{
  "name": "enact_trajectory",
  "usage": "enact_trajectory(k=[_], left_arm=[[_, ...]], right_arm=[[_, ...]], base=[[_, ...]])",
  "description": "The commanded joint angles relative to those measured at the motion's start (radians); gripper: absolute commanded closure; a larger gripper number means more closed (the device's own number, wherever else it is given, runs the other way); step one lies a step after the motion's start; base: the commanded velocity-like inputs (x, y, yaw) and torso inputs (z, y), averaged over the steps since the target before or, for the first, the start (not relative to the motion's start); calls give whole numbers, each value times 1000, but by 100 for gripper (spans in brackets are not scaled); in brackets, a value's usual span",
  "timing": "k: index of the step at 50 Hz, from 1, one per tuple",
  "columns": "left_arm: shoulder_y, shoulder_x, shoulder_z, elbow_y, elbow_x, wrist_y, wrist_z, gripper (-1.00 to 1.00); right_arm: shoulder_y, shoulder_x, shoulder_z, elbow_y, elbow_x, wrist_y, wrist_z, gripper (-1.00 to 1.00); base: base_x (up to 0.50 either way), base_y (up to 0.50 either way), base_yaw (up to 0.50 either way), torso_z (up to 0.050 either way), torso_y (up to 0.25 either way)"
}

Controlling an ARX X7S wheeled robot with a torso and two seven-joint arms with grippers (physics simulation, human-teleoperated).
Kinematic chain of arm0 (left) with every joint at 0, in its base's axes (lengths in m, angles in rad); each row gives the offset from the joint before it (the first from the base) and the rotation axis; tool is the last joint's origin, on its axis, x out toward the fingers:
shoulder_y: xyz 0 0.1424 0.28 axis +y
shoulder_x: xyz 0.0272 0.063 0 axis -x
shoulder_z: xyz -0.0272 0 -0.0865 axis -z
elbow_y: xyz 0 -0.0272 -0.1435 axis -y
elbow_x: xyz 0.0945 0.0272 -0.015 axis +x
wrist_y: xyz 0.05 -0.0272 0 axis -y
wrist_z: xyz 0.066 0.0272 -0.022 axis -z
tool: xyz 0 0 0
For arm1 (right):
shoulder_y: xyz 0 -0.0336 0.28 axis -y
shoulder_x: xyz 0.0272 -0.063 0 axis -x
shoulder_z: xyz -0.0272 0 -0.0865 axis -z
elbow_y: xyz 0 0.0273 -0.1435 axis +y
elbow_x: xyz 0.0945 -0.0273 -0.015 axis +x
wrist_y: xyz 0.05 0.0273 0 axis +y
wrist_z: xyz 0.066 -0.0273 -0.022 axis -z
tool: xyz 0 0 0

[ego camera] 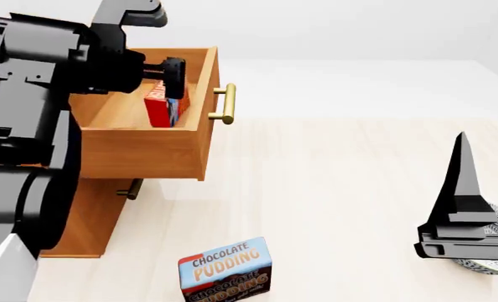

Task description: Put the butter at the back in the top drawer of the cabinet and close it.

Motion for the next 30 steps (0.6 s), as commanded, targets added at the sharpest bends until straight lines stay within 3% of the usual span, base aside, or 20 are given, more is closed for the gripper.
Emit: enact_trajectory(k=[1, 13, 20, 21, 25, 27, 30], left_arm=[[43, -35, -35, 298, -28, -182, -9, -100], [110, -40, -108, 799, -60, -509, -43, -100], [111, -20, -114, 938, -116, -616, -106, -100], [108, -33, -107, 942, -206, -616, -180, -100], [107, -138, -63, 962, -806, -615, -745, -100], [109, -149, -49, 971, -1046, -614, -877, -100], [111, -150, -27, 979, -1187, -612, -1017, -100]], right_arm=[[-4, 0, 0, -1, -7, -2, 2, -100], [-10, 0, -2, -1, -17, -6, 2, -100], [-11, 0, -1, -1, -18, -3, -2, -100], [-12, 0, -1, -1, -18, -3, -2, -100], [-11, 0, 0, -1, -14, -1, -4, -100], [-11, 0, 1, -1, -11, 0, -6, -100], [-12, 0, 1, -1, -11, 1, -5, -100]], base=[[0, 0, 0, 0, 0], [0, 0, 0, 0, 0], [0, 0, 0, 0, 0], [0, 0, 0, 0, 0], [0, 0, 0, 0, 0], [0, 0, 0, 0, 0], [0, 0, 0, 0, 0]])
